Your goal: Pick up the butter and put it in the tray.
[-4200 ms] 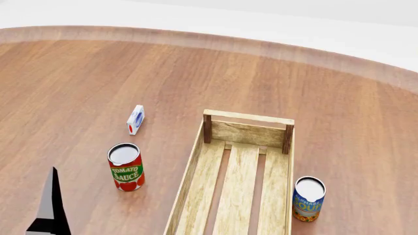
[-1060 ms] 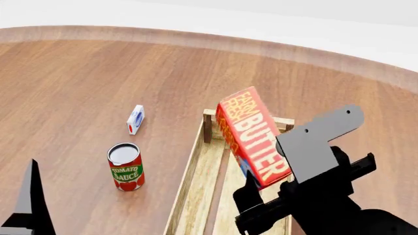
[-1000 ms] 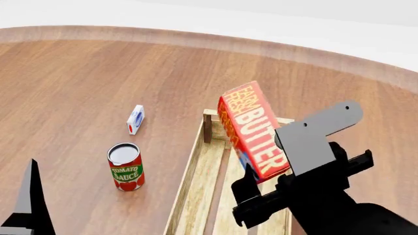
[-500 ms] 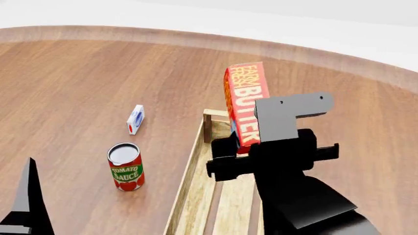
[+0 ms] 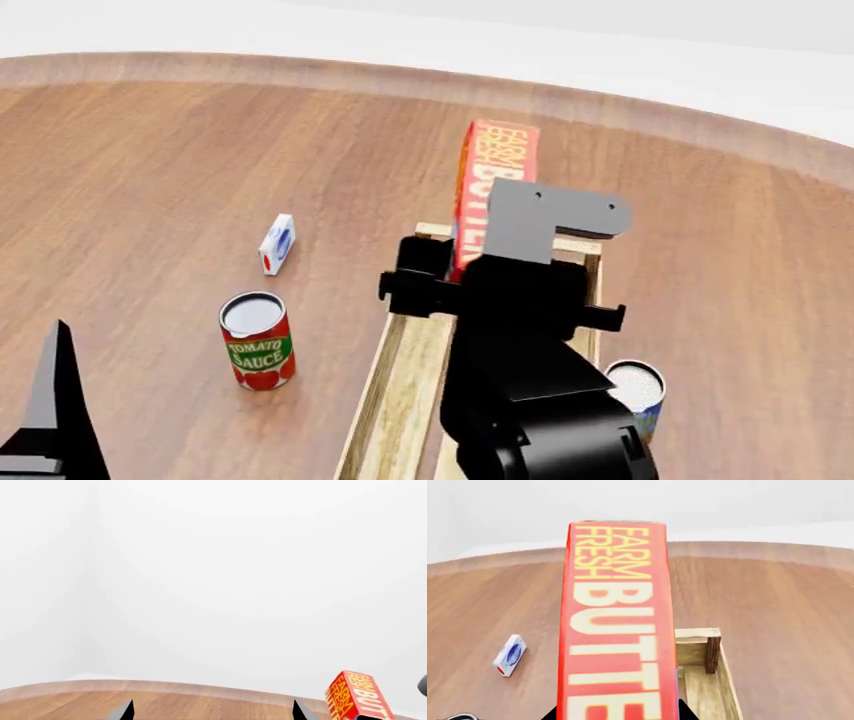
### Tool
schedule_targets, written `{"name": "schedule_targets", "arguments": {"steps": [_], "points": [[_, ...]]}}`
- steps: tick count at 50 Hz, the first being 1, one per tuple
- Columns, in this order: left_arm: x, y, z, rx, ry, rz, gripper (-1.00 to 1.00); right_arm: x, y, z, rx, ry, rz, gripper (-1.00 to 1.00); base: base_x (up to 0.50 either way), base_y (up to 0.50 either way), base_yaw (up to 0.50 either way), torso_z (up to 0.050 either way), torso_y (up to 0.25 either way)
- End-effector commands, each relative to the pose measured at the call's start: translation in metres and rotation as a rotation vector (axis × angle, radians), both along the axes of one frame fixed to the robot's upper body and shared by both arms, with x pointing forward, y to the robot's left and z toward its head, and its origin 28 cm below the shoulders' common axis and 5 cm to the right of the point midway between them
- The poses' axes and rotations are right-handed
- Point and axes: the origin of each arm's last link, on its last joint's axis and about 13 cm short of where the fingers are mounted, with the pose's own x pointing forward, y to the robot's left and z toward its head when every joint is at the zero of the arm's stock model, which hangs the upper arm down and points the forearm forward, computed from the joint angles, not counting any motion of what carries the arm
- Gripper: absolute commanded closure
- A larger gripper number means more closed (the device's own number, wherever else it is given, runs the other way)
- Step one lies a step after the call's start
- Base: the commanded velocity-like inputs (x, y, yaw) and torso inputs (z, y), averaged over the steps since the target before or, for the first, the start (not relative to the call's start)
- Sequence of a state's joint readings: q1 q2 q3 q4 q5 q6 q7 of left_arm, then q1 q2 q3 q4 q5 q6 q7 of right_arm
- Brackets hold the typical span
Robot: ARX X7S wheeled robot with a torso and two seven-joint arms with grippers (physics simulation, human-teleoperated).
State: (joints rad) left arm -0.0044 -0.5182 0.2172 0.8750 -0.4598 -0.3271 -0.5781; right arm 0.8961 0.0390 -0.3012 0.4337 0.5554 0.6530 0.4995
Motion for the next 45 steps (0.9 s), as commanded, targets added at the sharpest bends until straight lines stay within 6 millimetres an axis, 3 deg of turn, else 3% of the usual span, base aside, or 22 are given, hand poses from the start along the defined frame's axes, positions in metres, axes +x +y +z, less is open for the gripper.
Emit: {"name": "schedule_targets", "arguments": {"steps": [1, 15, 34, 45], "points": [[0.0, 0.0, 0.0, -0.004, 0.002, 0.0, -1.0, 0.016, 0.01, 0.0, 0.059, -0.008, -0.067, 1.0, 0.0, 0.0, 0.0, 0.0, 0.0], [0.0, -0.001, 0.0, -0.002, 0.004, -0.002, -1.0, 0.017, 0.015, -0.023, -0.168, 0.214, -0.214, 1.0, 0.0, 0.0, 0.0, 0.0, 0.001], [0.0, -0.001, -0.001, -0.006, 0.003, -0.007, -1.0, 0.015, 0.024, -0.035, -0.223, 0.253, -0.148, 1.0, 0.0, 0.0, 0.0, 0.001, 0.002], [0.001, -0.001, -0.002, -0.005, 0.006, -0.006, -1.0, 0.012, 0.022, -0.053, -0.199, 0.292, -0.13, 1.0, 0.0, 0.0, 0.0, 0.001, 0.001]]}}
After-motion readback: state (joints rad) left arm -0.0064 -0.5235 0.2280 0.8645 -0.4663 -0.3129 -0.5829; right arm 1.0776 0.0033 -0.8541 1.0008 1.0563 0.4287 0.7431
